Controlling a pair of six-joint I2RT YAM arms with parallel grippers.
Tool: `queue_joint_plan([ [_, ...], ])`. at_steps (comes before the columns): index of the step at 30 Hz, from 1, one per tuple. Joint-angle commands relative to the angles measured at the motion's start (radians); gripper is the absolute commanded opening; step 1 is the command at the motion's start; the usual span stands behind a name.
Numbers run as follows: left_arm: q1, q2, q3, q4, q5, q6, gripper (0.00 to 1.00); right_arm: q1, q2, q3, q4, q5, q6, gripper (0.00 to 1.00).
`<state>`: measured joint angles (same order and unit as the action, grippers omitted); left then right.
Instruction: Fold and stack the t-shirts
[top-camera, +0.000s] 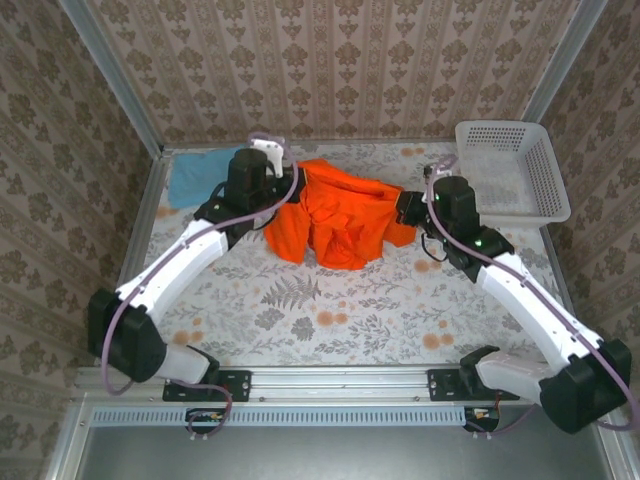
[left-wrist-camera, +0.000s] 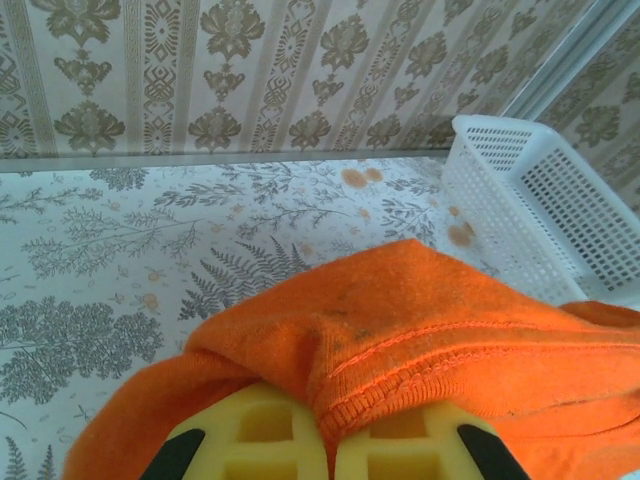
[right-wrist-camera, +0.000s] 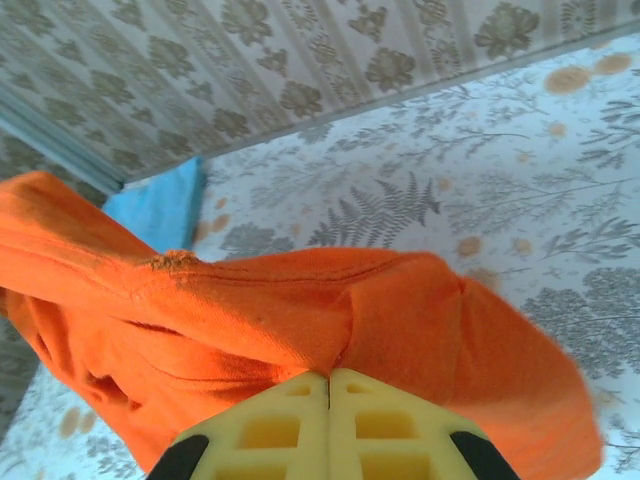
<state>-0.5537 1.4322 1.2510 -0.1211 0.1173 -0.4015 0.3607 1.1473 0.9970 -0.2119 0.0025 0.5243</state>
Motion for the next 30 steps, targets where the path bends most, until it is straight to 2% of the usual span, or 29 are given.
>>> queue_joint_plan([
  [1,0.005,0.0,0.096,-0.071,0.038,0.041,0.03,-0.009,-0.018,0.099,-0.049,0.025,-0.048,0.0],
  [5,-0.05,-0.059,0.097,-0.012,0.111,0.116,0.03,-0.009,-0.116,0.095,-0.003,0.062,-0.068,0.0],
  [9,-0.182,-0.158,0.087,0.006,0.124,0.231,0.03,-0.008,-0.224,0.099,0.037,0.066,-0.087,0.0],
  [13,-0.283,-0.243,0.068,0.026,0.061,0.266,0.05,-0.005,-0.278,0.144,0.08,0.08,-0.092,0.0],
  [16,-0.285,-0.257,0.075,0.005,-0.012,0.254,0.06,-0.005,-0.221,0.212,0.094,0.079,-0.102,0.0],
  [18,-0.276,-0.246,0.086,-0.02,-0.105,0.251,0.06,-0.004,-0.136,0.268,0.102,0.081,-0.101,0.0],
  [20,-0.228,-0.224,0.1,-0.055,-0.206,0.194,0.07,-0.004,-0.008,0.346,0.101,0.081,-0.109,0.0],
  [21,-0.17,-0.203,0.109,-0.075,-0.221,0.138,0.08,-0.005,0.081,0.409,0.068,0.083,-0.111,0.0],
  [23,-0.027,-0.143,0.12,-0.117,-0.18,0.013,0.08,-0.004,0.26,0.541,0.004,0.061,-0.124,0.0],
  [24,0.059,-0.105,0.122,-0.134,-0.159,-0.033,0.1,-0.005,0.359,0.635,-0.072,0.064,-0.125,0.0],
  [26,0.176,-0.015,0.128,-0.174,-0.176,-0.102,0.24,-0.005,0.565,0.837,-0.225,0.04,-0.137,0.0],
  [27,0.218,0.032,0.128,-0.194,-0.198,-0.127,0.29,-0.005,0.676,0.963,-0.334,0.044,-0.149,0.14],
  [28,0.261,0.075,0.128,-0.217,-0.212,-0.151,0.39,-0.005,0.777,1.094,-0.47,0.071,-0.146,0.34],
  [29,0.291,0.105,0.124,-0.228,-0.207,-0.163,0.49,-0.009,0.856,1.19,-0.561,0.096,-0.144,0.45],
  [30,0.316,0.132,0.108,-0.234,-0.212,-0.17,0.64,-0.014,0.908,1.252,-0.633,0.101,-0.141,0.55],
])
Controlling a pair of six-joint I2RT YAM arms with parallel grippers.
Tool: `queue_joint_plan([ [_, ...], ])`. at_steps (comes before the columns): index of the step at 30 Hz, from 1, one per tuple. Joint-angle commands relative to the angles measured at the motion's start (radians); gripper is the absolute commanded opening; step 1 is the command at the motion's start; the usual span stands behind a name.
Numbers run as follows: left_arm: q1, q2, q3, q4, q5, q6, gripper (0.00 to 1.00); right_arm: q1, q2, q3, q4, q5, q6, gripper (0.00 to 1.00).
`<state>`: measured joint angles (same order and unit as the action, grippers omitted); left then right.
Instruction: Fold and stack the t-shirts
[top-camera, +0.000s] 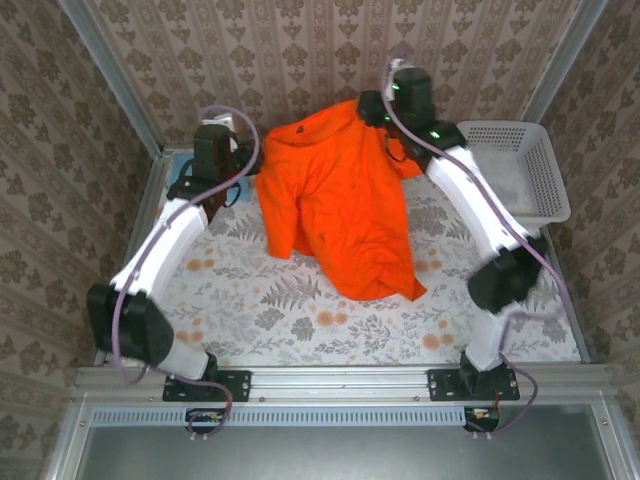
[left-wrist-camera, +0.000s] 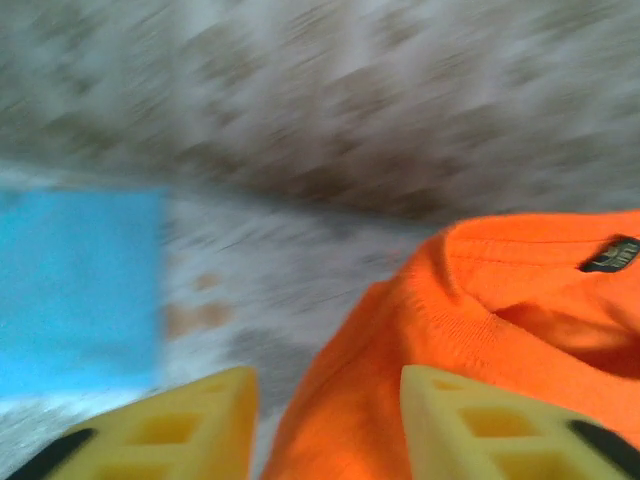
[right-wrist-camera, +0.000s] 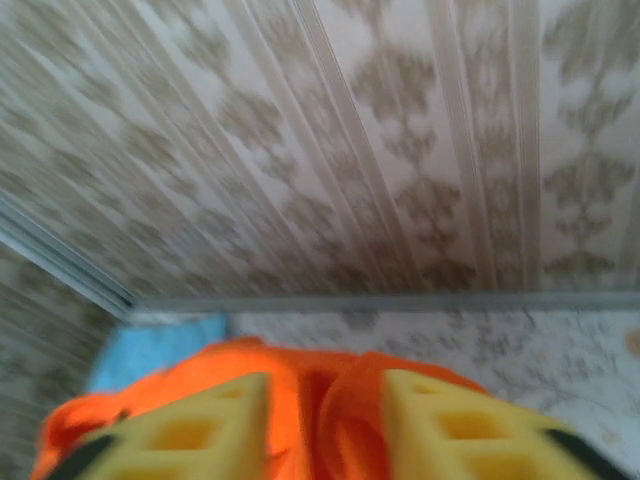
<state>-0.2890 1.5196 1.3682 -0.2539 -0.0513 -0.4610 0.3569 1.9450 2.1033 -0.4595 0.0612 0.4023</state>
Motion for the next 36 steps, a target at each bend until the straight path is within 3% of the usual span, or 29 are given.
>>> queue_joint_plan([
  [1,0.065,0.063,-0.028,-0.099,-0.046,-0.109,0.71,-0.018,0.118,0.138,-0.396,0.028,-0.014,0.63],
  [3,0.066,0.071,-0.064,-0.085,-0.046,-0.095,0.85,-0.039,0.052,-0.009,-0.309,-0.005,0.004,0.87],
  [5,0.037,0.071,-0.092,-0.054,-0.042,-0.071,0.93,-0.067,-0.055,-0.197,-0.21,-0.033,0.032,0.93],
  [12,-0.151,0.293,0.143,-0.174,0.11,0.083,0.99,-0.103,-0.416,-0.874,0.008,-0.074,0.116,0.86],
  [18,-0.267,0.614,0.485,-0.336,0.173,0.17,0.99,-0.106,-0.578,-1.24,0.019,-0.145,0.146,0.71],
  [23,-0.312,0.884,0.837,-0.476,0.18,0.264,0.99,-0.095,-0.637,-1.379,0.051,-0.199,0.175,0.64],
  [27,-0.321,1.039,1.033,-0.532,0.207,0.3,0.97,-0.075,-0.569,-1.384,0.041,-0.214,0.157,0.57],
  [34,-0.323,1.131,1.086,-0.49,0.218,0.318,0.92,-0.045,-0.561,-1.422,0.073,-0.274,0.162,0.48],
  [36,-0.319,1.149,1.094,-0.48,0.23,0.314,0.85,-0.04,-0.561,-1.428,0.082,-0.285,0.167,0.41],
])
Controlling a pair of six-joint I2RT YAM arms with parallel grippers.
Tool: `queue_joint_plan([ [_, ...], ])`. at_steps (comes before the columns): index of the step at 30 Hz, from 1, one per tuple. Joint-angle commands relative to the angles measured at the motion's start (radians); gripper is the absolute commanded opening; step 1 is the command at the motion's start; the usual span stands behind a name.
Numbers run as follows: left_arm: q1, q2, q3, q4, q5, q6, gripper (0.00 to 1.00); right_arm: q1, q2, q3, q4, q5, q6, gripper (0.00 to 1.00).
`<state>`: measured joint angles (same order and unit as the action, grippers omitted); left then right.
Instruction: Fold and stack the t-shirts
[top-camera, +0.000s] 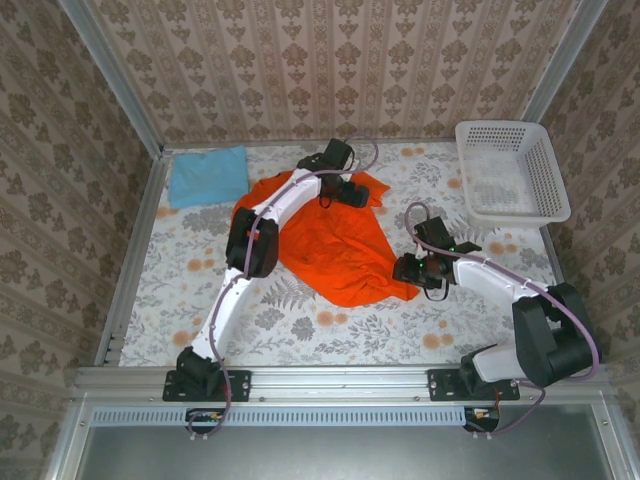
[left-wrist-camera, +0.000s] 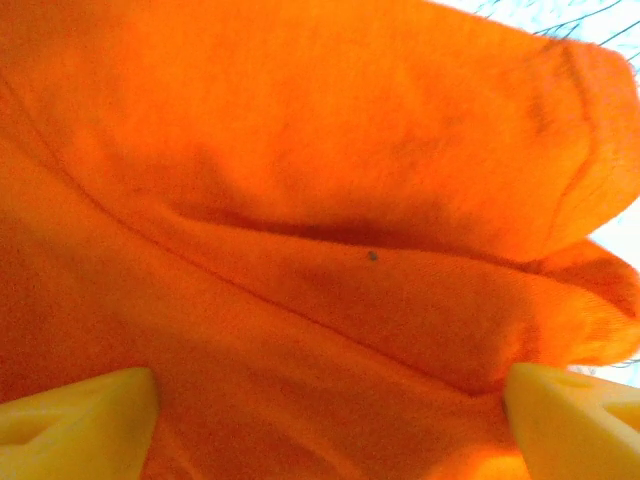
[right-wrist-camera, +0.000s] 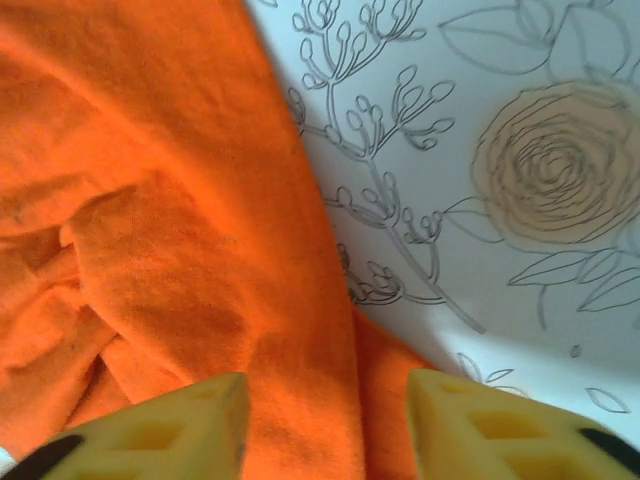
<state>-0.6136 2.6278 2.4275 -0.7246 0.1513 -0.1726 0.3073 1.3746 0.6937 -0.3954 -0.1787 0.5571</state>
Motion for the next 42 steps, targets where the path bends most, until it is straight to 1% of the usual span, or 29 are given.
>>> queue_joint_plan([
  [1,0.006,0.046,0.035,-0.002,0.034,0.021,0.81,0.012,0.04,-0.017,0.019,-0.051,0.01,0.38],
  [3,0.009,0.054,0.035,0.008,0.042,0.016,0.7,0.016,0.061,-0.008,0.006,-0.046,0.006,0.29],
  [4,0.009,0.058,0.033,0.013,0.047,0.015,0.67,0.017,0.063,-0.008,0.004,-0.041,0.006,0.22],
  [5,0.011,0.061,0.033,0.016,0.054,0.019,0.62,0.018,0.063,-0.009,0.005,-0.037,0.004,0.14],
  [6,0.012,0.064,0.033,0.016,0.059,0.021,0.54,0.018,0.056,-0.011,0.005,-0.028,0.006,0.08],
  [7,0.013,0.066,0.032,0.018,0.063,0.022,0.47,0.017,0.05,-0.011,0.003,-0.018,0.008,0.04],
  [8,0.015,0.066,0.029,0.021,0.07,0.021,0.41,0.018,0.04,-0.011,0.001,-0.007,0.011,0.01],
  [9,0.018,0.065,0.026,0.023,0.08,0.022,0.36,0.018,0.03,-0.011,0.0,0.001,0.013,0.0],
  [10,0.02,0.063,0.022,0.027,0.088,0.021,0.29,0.018,0.023,-0.012,0.0,0.009,0.016,0.0],
  [12,0.024,0.05,0.01,0.034,0.1,0.021,0.06,0.017,-0.024,-0.012,0.002,0.023,0.022,0.0],
  [13,0.026,0.032,-0.01,0.045,0.102,0.02,0.0,0.017,-0.047,-0.013,0.003,0.034,0.025,0.0],
  [16,0.028,-0.077,-0.151,0.146,0.108,0.013,0.0,0.017,-0.143,-0.01,-0.007,0.101,0.027,0.0],
  [18,0.028,-0.183,-0.283,0.245,0.095,0.001,0.0,0.017,-0.234,-0.008,-0.009,0.149,0.02,0.0],
  [23,0.023,-0.514,-0.655,0.577,0.046,-0.03,0.0,0.017,-0.455,-0.01,0.048,0.183,-0.025,0.0],
  [27,0.007,-0.793,-0.957,0.843,-0.028,-0.024,0.0,0.018,-0.618,0.005,0.092,0.222,-0.084,0.0],
  [30,-0.024,-0.998,-1.147,1.024,-0.104,0.017,0.0,0.02,-0.702,0.045,0.113,0.246,-0.14,0.0],
  [33,-0.08,-1.173,-1.286,1.158,-0.202,0.099,0.0,0.024,-0.76,0.093,0.145,0.259,-0.175,0.0],
  [37,-0.169,-1.373,-1.398,1.267,-0.285,0.232,0.0,0.035,-0.807,0.139,0.215,0.271,-0.194,0.0],
  [40,-0.227,-1.477,-1.41,1.272,-0.321,0.325,0.0,0.041,-0.795,0.198,0.246,0.266,-0.195,0.0],
  [42,-0.253,-1.53,-1.413,1.268,-0.32,0.358,0.0,0.045,-0.777,0.24,0.261,0.258,-0.199,0.0],
])
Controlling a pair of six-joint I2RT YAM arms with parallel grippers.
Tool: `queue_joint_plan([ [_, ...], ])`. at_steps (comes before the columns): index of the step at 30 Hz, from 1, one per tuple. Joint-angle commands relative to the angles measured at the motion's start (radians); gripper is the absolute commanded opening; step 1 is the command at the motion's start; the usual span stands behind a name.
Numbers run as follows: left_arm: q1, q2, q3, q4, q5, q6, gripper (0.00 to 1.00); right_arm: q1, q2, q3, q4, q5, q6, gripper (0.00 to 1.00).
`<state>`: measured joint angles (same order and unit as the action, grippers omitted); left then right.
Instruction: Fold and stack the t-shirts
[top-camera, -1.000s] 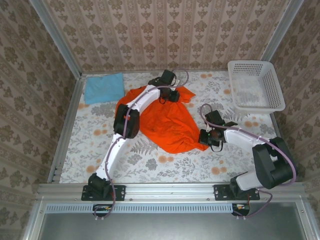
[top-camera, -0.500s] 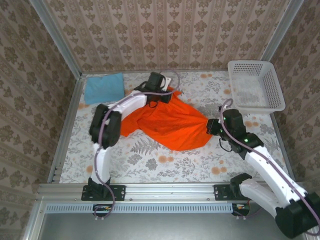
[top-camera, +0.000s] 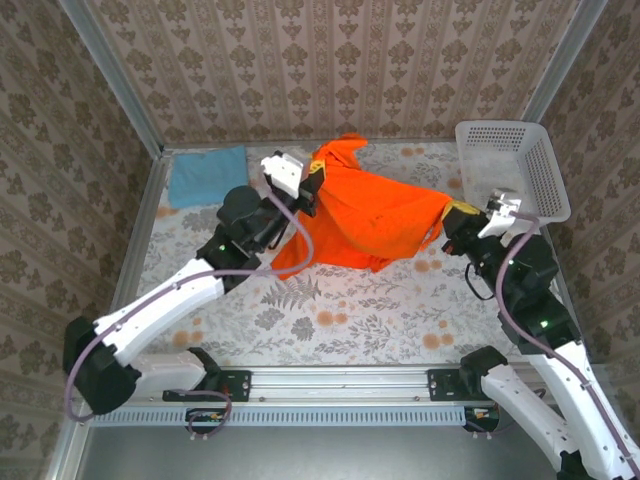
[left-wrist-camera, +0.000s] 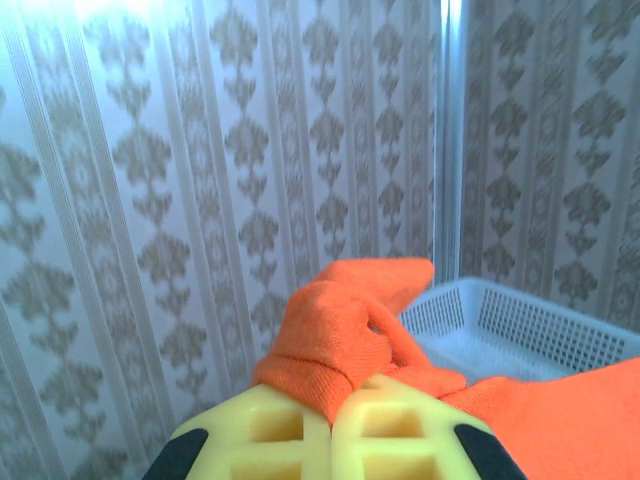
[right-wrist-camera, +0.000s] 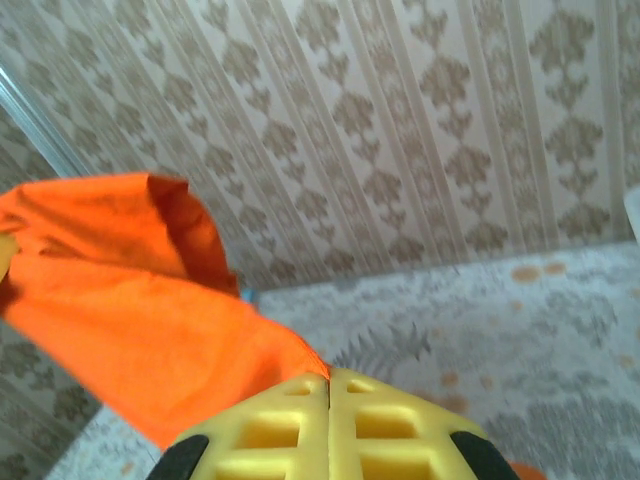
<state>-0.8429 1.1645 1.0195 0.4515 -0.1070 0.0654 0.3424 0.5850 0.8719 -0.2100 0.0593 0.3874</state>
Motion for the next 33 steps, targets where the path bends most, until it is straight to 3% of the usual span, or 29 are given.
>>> queue_joint_plan([
  [1,-0.034,-0.085,-0.002,0.089,-0.06,0.137,0.0,0.013,0.025,0.083,0.079,0.02,-0.028,0.0],
  [8,-0.041,-0.049,0.118,-0.019,-0.117,0.183,0.0,0.019,0.163,0.216,0.05,0.12,-0.034,0.0],
  [13,0.09,0.175,0.332,-0.252,-0.123,-0.008,0.0,0.009,0.441,0.379,-0.066,0.257,-0.099,0.0],
  [15,0.157,0.293,0.459,-0.371,-0.071,-0.104,0.0,-0.028,0.586,0.45,-0.099,0.258,-0.11,0.0],
  [17,0.204,0.463,0.624,-0.497,-0.046,-0.18,0.05,-0.077,0.745,0.527,-0.129,0.243,-0.107,0.0],
  [19,0.233,0.667,0.854,-0.685,0.007,-0.201,0.34,-0.133,0.937,0.629,-0.183,0.232,-0.087,0.0],
  [20,0.237,0.753,0.96,-0.766,-0.007,-0.213,0.51,-0.154,1.004,0.669,-0.209,0.236,-0.075,0.05],
  [21,0.238,0.843,1.079,-0.871,-0.025,-0.222,0.72,-0.182,1.081,0.725,-0.251,0.224,-0.052,0.19],
  [23,0.25,1.0,1.279,-1.027,-0.044,-0.245,0.93,-0.226,1.2,0.833,-0.355,0.189,-0.006,0.49],
  [24,0.26,1.055,1.356,-1.103,-0.043,-0.266,0.98,-0.239,1.235,0.867,-0.388,0.178,0.006,0.59],
  [26,0.29,1.077,1.381,-1.16,-0.011,-0.321,1.0,-0.246,1.227,0.846,-0.379,0.183,0.017,0.68],
  [28,0.33,1.006,1.225,-1.081,0.024,-0.363,1.0,-0.251,1.143,0.739,-0.298,0.144,0.039,0.75],
  [33,0.452,0.869,0.906,-0.948,0.086,-0.475,0.95,-0.24,0.971,0.469,-0.209,-0.062,0.104,0.76],
])
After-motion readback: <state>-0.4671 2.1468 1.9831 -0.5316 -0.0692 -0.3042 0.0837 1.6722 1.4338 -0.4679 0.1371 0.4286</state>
